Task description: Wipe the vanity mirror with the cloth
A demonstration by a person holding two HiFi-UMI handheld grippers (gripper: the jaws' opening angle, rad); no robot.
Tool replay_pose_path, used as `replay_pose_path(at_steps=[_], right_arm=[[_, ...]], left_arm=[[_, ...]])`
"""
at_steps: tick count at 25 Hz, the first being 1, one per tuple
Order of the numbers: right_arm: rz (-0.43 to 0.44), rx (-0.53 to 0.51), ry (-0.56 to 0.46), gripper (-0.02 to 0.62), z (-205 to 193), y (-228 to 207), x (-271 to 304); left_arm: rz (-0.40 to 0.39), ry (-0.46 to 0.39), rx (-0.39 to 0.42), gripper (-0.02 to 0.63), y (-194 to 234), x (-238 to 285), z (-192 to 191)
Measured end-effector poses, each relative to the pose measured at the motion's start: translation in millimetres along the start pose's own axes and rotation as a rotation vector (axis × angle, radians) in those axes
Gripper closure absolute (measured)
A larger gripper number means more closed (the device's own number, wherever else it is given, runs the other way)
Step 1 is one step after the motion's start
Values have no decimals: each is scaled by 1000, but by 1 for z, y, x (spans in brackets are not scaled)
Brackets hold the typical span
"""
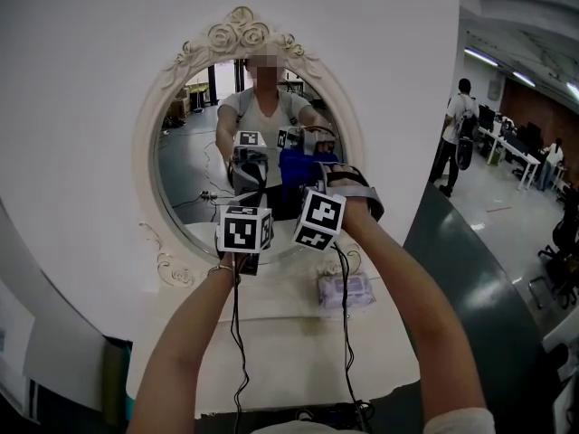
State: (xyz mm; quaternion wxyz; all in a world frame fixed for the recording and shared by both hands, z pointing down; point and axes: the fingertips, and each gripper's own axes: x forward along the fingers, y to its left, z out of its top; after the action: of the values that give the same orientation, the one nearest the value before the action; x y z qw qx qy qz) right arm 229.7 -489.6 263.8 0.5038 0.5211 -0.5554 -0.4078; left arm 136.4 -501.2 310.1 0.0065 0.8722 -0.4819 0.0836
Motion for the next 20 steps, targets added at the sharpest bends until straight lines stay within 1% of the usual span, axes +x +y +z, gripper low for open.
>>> replay_pose_path(at_steps=[3,8,11,16,20], right_arm=[[42,50,-2,528,-4,19,2],[79,77,3,528,-8,50,5],[108,98,3,528,-7,68,8],[147,167,1,528,-2,94,11],[198,171,2,528,2,125,14]], left_arm=[[0,15,-50,597,1,1,-19],[-4,65,-98,597,1,1,-53],[-7,93,-98,597,-2,1,-72],[-19,137,-103,597,-9,2,-101],[-28,169,-113,597,-11,2,-125]])
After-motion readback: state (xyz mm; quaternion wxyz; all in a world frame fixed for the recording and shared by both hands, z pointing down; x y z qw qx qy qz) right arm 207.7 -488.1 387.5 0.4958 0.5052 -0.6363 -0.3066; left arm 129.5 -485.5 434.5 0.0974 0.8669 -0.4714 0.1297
